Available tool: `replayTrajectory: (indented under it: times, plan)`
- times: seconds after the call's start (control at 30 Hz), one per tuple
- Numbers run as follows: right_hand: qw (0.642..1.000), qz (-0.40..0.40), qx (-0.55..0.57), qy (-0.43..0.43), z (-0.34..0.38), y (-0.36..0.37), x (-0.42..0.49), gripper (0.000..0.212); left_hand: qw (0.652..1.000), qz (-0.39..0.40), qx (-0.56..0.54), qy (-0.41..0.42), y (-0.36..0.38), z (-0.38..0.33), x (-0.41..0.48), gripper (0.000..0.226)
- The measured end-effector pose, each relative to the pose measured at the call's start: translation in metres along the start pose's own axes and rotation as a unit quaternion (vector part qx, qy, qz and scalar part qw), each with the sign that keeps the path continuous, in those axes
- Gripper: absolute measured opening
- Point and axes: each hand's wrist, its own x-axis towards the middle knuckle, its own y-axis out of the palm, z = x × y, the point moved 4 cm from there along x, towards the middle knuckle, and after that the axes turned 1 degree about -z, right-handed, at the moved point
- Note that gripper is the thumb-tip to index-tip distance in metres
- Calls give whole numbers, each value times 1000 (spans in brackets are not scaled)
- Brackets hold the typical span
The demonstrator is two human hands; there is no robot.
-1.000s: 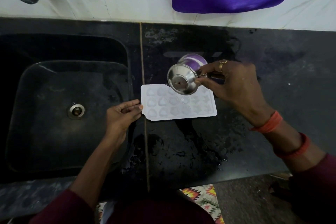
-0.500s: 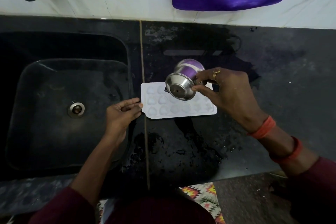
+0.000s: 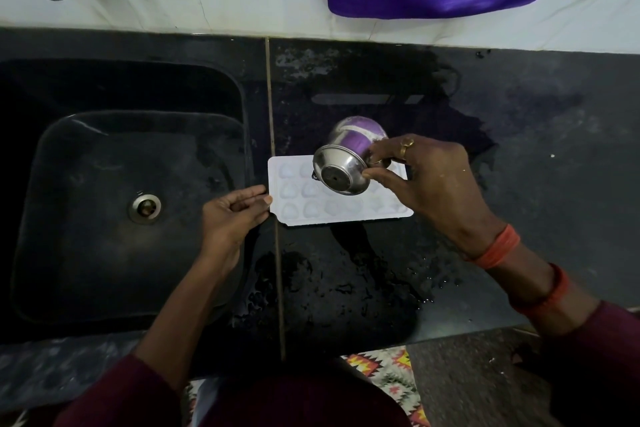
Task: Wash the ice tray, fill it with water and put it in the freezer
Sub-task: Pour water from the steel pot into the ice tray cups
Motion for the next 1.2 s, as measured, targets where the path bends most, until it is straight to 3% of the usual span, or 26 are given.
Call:
replayTrajectory:
  times: [1.2]
  plan:
    - [1000,-19,8,-23,0,0,-6,16,1000,0,-5,-2,0,1,1,25]
